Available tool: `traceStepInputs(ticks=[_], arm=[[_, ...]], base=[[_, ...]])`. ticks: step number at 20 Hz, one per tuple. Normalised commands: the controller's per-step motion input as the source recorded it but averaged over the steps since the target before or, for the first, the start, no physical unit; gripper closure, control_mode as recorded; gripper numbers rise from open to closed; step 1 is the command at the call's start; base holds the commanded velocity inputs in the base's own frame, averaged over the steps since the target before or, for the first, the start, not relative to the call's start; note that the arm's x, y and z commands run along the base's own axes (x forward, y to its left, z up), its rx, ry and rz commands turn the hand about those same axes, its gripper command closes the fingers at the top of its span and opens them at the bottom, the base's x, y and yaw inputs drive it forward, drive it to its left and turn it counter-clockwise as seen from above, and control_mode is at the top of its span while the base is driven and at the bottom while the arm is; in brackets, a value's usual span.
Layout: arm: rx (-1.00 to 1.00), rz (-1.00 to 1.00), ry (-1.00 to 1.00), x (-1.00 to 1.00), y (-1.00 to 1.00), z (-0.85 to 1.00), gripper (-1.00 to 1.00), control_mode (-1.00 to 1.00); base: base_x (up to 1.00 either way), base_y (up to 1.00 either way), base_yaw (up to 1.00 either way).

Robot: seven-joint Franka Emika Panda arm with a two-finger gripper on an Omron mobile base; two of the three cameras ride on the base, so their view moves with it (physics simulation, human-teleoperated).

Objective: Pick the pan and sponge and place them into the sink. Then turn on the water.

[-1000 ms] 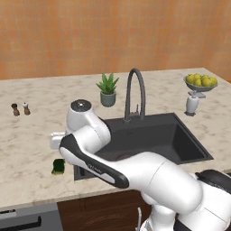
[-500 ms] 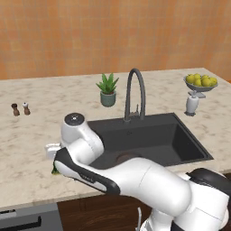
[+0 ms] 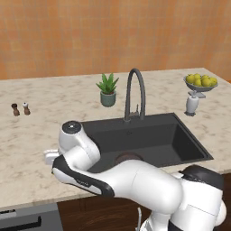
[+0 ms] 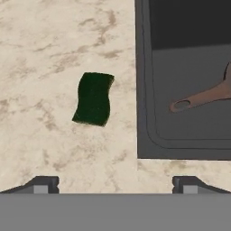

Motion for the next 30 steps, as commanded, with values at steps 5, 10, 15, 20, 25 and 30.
traceStepInputs(ticks=[5,10,15,20,25,30], arm=[[0.0,0.0,0.0,0.28,0.05,-0.15,-1.0,-1.0],[-0.02,0.0,0.0,0.15,0.14,-0.15,-1.0,-1.0],[-0.02,0.0,0.0,0.16,0.16,-0.14,-1.0,-1.0],[-0.02,0.0,0.0,0.19,0.16,-0.17,-1.0,-1.0],[-0.01,0.0,0.0,0.22,0.16,-0.16,-1.0,-1.0],[0.0,0.0,0.0,0.17,0.11,-0.14,-1.0,-1.0]], base=[[0.0,0.0,0.0],[0.0,0.0,0.0],[0.0,0.0,0.0],[0.0,0.0,0.0],[0.0,0.0,0.0],[0.0,0.0,0.0]])
